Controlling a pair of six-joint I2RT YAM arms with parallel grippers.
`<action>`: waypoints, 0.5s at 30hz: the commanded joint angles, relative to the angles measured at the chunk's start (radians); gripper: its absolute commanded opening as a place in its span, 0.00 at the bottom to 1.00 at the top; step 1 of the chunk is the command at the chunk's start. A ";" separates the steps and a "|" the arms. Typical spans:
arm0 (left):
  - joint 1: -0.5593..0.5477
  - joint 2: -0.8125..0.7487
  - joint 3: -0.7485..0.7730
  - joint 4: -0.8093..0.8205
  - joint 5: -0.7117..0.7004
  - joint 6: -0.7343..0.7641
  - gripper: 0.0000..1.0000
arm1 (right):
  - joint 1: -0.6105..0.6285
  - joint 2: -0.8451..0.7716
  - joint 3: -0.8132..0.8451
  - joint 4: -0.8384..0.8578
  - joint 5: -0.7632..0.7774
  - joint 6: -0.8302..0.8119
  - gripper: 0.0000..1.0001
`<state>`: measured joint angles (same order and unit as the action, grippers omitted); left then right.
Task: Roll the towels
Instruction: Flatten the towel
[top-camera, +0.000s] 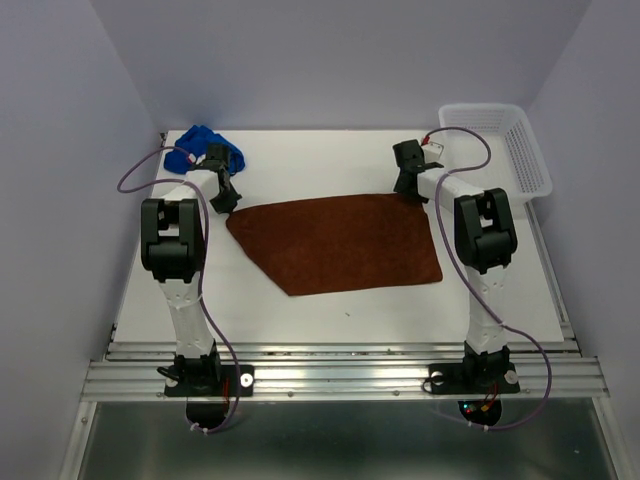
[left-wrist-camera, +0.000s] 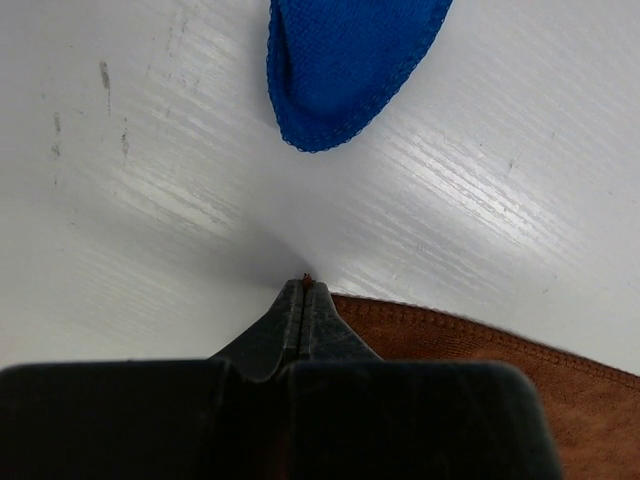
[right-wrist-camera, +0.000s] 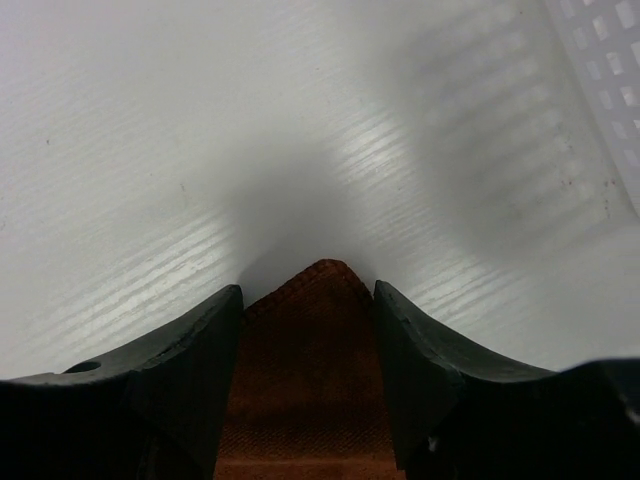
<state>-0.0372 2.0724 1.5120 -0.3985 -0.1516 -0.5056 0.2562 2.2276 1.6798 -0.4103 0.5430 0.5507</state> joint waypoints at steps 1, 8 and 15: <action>0.003 -0.080 -0.021 -0.022 -0.028 -0.004 0.00 | -0.012 -0.026 -0.054 -0.087 0.052 0.014 0.60; 0.003 -0.095 -0.036 -0.010 -0.016 -0.004 0.00 | -0.012 -0.029 -0.075 -0.035 -0.041 -0.014 0.24; 0.003 -0.120 -0.038 0.003 0.000 0.001 0.00 | -0.012 -0.028 -0.020 -0.024 -0.034 -0.081 0.01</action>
<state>-0.0372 2.0453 1.4857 -0.4004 -0.1471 -0.5064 0.2550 2.2059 1.6417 -0.3733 0.4950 0.5289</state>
